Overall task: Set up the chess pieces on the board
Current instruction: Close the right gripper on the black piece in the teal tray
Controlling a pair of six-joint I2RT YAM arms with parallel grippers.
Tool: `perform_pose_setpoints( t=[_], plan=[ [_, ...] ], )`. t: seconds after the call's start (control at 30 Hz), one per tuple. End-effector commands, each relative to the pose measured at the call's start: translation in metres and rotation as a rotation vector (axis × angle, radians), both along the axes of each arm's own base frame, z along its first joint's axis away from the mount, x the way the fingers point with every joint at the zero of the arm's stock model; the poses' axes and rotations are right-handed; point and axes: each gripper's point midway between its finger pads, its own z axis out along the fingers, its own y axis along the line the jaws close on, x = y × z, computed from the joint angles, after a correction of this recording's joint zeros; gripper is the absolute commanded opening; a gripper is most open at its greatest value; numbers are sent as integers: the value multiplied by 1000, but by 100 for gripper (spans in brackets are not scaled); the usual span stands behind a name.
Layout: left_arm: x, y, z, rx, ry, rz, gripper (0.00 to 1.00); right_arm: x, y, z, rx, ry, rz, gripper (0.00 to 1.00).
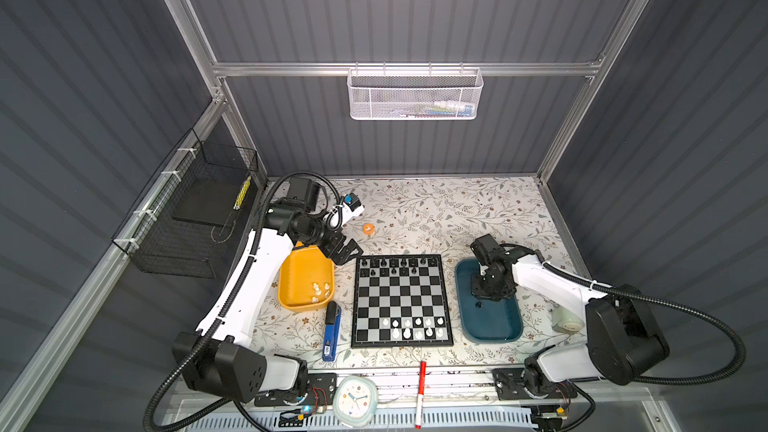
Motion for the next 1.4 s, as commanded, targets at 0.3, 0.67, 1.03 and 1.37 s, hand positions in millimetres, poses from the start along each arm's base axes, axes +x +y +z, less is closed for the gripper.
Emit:
perform_pose_setpoints(
  t=[0.3,0.67,1.03,1.37],
  plan=[
    [-3,-1,0,-5,16,3,100,8,-2,-3,-33,9,17,21],
    [-3,-1,-1,-3,14,6,100,10,-1,-6,-32,17,26,19],
    [-4,1,-2,4,12,10,99,10,1,-8,-27,23,31,16],
    [-5,2,-2,8,8,12,100,10,-1,-6,-36,23,39,13]
  ],
)
